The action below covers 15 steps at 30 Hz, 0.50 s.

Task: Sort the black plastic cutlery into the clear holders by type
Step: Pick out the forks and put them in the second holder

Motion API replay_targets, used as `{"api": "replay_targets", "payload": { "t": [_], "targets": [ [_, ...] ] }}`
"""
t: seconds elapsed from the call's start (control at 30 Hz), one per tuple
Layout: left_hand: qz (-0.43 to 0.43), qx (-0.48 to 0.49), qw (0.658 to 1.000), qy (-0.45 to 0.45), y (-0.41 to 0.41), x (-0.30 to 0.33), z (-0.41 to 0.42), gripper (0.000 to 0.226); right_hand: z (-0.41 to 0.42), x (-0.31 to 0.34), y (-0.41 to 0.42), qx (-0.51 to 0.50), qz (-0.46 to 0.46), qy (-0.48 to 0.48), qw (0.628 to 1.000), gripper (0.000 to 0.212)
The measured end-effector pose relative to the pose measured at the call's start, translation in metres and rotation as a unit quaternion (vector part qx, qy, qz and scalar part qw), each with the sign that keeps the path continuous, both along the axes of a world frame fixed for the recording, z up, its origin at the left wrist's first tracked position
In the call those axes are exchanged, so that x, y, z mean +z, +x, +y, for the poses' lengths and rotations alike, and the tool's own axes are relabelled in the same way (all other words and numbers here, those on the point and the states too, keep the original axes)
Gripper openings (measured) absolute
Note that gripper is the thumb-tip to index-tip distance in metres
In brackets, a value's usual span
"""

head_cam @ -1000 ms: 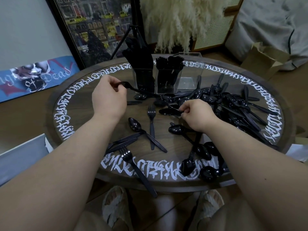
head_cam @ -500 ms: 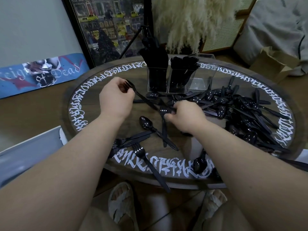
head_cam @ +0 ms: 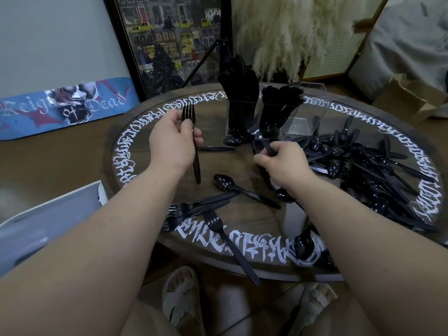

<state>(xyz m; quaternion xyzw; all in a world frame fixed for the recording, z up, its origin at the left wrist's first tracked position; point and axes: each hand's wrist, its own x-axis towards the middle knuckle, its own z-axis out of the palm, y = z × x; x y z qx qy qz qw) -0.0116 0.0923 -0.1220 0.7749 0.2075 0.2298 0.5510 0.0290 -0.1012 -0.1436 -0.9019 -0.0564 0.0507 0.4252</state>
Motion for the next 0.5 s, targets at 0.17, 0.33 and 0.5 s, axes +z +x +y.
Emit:
{"api": "replay_targets", "payload": {
  "t": [0.17, 0.33, 0.5],
  "targets": [
    [0.044, -0.065, 0.993, -0.093, 0.003, -0.001, -0.023, 0.033, 0.008, 0.015, -0.008, 0.026, 0.061, 0.178, 0.982, 0.012],
    [0.056, -0.122, 0.961, -0.243, 0.001, 0.004, -0.051, 0.025, 0.014, 0.02, -0.017, 0.055, 0.141, 0.263, 0.953, 0.017],
    [0.054, -0.154, 0.947, -0.278, 0.003, 0.003, -0.058, 0.019, 0.011, 0.023, -0.02, 0.062, 0.147, 0.276, 0.948, 0.021]
  ]
}}
